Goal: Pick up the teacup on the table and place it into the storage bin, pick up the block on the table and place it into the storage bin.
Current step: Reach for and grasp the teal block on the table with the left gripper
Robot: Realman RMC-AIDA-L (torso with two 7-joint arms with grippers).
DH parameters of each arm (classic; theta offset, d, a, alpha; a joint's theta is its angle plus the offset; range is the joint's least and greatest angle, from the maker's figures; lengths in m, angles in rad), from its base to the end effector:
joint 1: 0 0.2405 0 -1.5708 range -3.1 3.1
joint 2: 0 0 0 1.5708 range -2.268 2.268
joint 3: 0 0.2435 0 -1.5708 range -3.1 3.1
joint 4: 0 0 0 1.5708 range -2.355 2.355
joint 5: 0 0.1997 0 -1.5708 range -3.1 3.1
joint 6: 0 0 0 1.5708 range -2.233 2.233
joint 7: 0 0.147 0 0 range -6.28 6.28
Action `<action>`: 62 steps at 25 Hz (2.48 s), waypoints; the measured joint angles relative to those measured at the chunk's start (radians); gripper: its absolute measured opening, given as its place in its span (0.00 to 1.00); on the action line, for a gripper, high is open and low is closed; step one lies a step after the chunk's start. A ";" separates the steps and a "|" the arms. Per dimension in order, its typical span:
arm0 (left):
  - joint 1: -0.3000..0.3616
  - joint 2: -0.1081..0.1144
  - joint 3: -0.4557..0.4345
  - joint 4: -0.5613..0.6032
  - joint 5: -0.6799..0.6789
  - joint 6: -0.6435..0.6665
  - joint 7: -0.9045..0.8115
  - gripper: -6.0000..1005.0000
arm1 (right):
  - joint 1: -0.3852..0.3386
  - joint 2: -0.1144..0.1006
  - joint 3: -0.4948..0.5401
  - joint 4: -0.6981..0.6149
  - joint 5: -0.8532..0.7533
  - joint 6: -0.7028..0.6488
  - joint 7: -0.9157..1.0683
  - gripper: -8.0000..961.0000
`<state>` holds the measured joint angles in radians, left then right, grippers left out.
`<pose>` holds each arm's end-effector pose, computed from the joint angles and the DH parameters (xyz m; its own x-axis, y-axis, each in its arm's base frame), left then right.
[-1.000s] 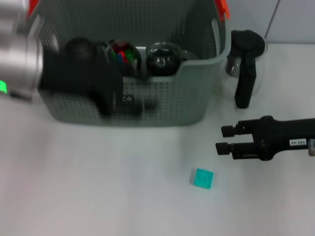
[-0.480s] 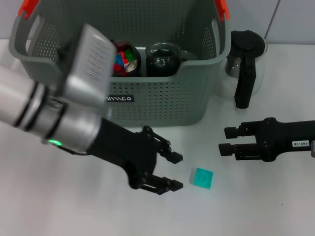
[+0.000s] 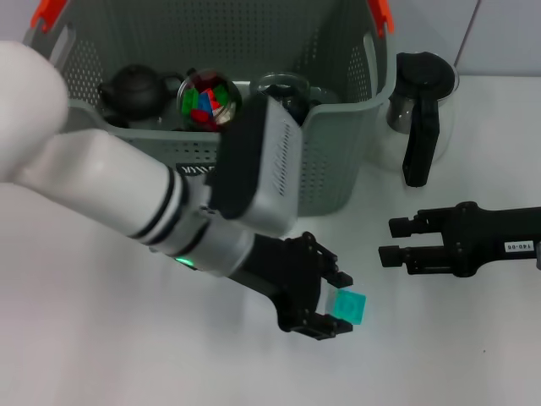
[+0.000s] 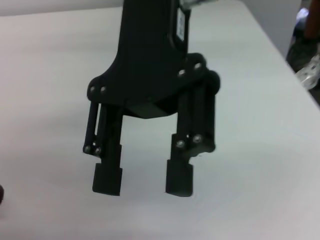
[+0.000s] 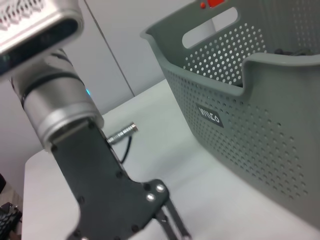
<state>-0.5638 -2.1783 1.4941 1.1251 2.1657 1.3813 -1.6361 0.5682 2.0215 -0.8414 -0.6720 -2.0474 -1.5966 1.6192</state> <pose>-0.1408 0.3008 -0.0833 0.9961 -0.0880 -0.0098 -0.0880 -0.9961 0.0003 0.2395 0.3174 0.0032 0.7940 -0.4969 -0.3502 -0.5277 -0.8494 0.0086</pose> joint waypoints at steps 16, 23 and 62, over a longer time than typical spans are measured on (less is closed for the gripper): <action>-0.057 0.000 0.199 -0.165 -0.001 -0.324 -0.007 0.55 | 0.005 0.002 0.001 0.000 0.003 0.006 -0.004 0.67; -0.066 0.000 0.200 -0.200 -0.001 -0.339 -0.016 0.55 | 0.003 0.002 0.001 0.002 0.002 0.006 -0.004 0.67; -0.086 0.000 0.249 -0.213 -0.004 -0.386 -0.094 0.55 | -0.002 0.000 0.001 0.007 -0.002 0.003 -0.005 0.67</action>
<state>-0.6502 -2.1782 1.7430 0.9118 2.1613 0.9957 -1.7297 0.5660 2.0217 -0.8406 -0.6653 -2.0491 -1.5937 1.6142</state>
